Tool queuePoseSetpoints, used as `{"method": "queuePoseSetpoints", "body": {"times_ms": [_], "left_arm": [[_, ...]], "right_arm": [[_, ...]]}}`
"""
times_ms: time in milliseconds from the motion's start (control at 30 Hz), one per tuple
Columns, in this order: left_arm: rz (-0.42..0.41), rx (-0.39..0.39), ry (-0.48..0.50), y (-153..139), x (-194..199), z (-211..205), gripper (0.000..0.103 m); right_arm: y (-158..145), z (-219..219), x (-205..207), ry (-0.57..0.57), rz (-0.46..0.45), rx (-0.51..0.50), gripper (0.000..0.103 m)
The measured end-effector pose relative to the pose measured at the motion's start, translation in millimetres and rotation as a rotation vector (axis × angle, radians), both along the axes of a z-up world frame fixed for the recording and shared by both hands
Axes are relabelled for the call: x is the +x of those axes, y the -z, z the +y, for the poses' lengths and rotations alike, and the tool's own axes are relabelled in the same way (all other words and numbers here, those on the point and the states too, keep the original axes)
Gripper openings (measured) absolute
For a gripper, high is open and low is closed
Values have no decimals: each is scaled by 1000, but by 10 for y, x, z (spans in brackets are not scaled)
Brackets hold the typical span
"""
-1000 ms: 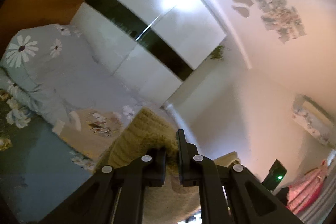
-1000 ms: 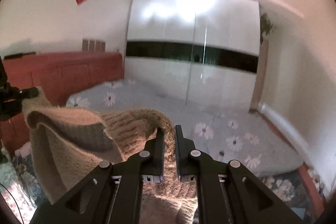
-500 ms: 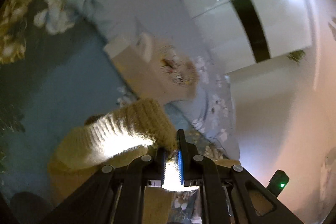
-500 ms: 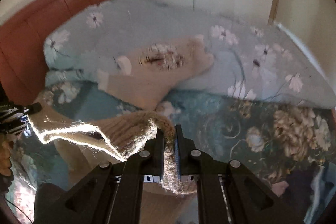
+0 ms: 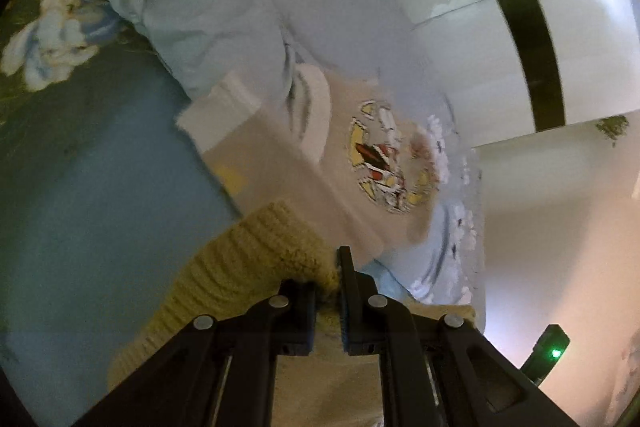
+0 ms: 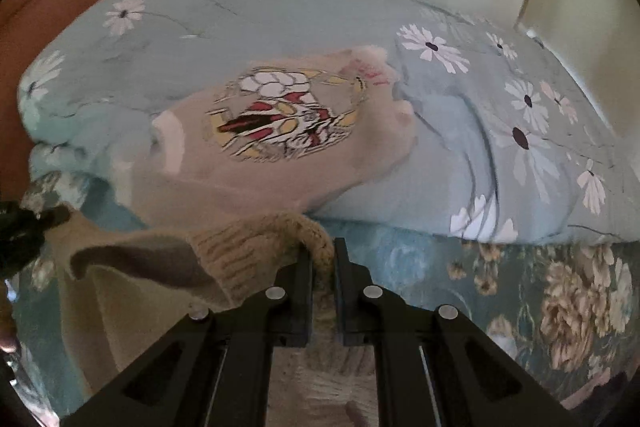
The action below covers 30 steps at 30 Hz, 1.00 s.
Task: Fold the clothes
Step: 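Lift the sweater with both grippers and shake it out in the air, then lay the sweater flat on the duvet with both grippers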
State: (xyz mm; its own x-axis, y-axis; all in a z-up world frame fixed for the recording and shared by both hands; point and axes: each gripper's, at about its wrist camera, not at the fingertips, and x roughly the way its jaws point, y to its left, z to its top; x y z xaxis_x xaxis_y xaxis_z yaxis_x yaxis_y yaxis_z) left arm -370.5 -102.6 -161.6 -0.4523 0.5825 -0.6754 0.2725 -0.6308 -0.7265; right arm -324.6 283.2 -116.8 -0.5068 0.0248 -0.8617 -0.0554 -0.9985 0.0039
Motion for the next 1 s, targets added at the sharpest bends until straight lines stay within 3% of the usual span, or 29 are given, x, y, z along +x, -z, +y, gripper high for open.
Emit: {"method": "queuePoseSetpoints", "body": {"times_ms": [233, 333, 467, 633, 767, 800, 1000], "left_arm": [[-110, -19, 33, 539, -372, 118, 11], [-142, 4, 22, 658, -395, 107, 16], [-196, 84, -4, 731, -405, 69, 55], [-153, 70, 63, 494, -232, 105, 58], [-88, 27, 117, 260, 208, 94, 64], [-86, 5, 116, 248, 381, 72, 65], [-154, -88, 115, 316, 1360, -90, 66]], "right_arm": [[625, 101, -396, 62, -159, -1, 9], [740, 111, -435, 67, -184, 0, 9], [754, 110, -441, 57, -198, -1, 10], [620, 75, -294, 26, -175, 23, 21], [443, 172, 182, 46, -119, -110, 29], [452, 195, 324, 49, -125, -128, 33], [643, 309, 1469, 100, -232, -260, 34]]}}
